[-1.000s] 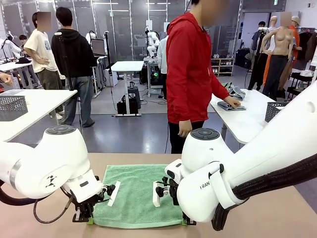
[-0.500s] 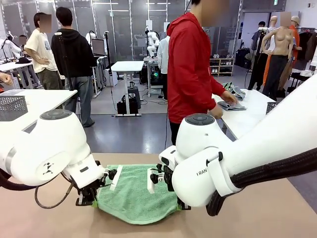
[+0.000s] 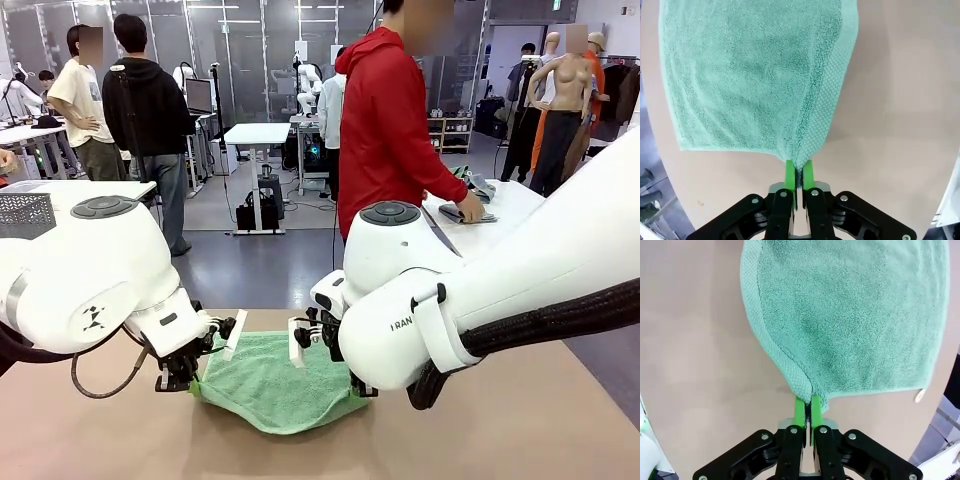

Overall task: Fold the towels and place them in the basket.
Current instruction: When a person lays out a Towel with hook on the table, fold it in half twice.

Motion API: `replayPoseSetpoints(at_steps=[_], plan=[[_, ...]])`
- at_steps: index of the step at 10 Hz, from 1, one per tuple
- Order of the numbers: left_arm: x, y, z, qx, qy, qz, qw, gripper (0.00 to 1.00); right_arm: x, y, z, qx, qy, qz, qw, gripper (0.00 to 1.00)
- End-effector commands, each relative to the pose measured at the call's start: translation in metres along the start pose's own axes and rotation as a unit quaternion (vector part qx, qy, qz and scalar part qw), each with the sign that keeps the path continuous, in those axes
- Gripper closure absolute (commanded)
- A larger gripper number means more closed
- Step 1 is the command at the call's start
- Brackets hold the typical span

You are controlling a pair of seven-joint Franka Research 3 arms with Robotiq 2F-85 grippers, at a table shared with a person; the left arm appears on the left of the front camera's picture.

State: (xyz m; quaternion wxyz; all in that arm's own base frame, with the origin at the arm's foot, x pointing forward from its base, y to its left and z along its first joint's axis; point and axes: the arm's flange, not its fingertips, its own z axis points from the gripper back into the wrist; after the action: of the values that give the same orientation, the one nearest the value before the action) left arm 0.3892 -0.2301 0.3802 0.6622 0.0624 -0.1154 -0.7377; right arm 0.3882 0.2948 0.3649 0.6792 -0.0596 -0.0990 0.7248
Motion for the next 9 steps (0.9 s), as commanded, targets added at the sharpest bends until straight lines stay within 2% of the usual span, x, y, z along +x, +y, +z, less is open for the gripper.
replayPoseSetpoints(at_steps=[1, 4, 6, 9], plan=[[0.0, -0.001, -0.001, 0.0, 0.001, -0.001, 1.0, 0.93, 0.0, 0.001, -0.001, 0.002, -0.002, -0.002, 1.0, 0.95], [0.0, 0.0, -0.001, -0.001, 0.0, -0.001, 1.0, 0.93, -0.001, 0.001, -0.001, 0.002, 0.001, 0.0, 1.0, 0.95], [-0.007, 0.027, 0.003, 0.023, -0.034, -0.021, 0.999, 0.93, -0.003, -0.021, 0.005, -0.003, -0.012, 0.007, 1.0, 0.95], [-0.015, 0.073, 0.006, 0.032, -0.023, -0.014, 0.999, 0.93, -0.009, -0.064, 0.011, -0.017, -0.024, 0.009, 1.0, 0.95]])
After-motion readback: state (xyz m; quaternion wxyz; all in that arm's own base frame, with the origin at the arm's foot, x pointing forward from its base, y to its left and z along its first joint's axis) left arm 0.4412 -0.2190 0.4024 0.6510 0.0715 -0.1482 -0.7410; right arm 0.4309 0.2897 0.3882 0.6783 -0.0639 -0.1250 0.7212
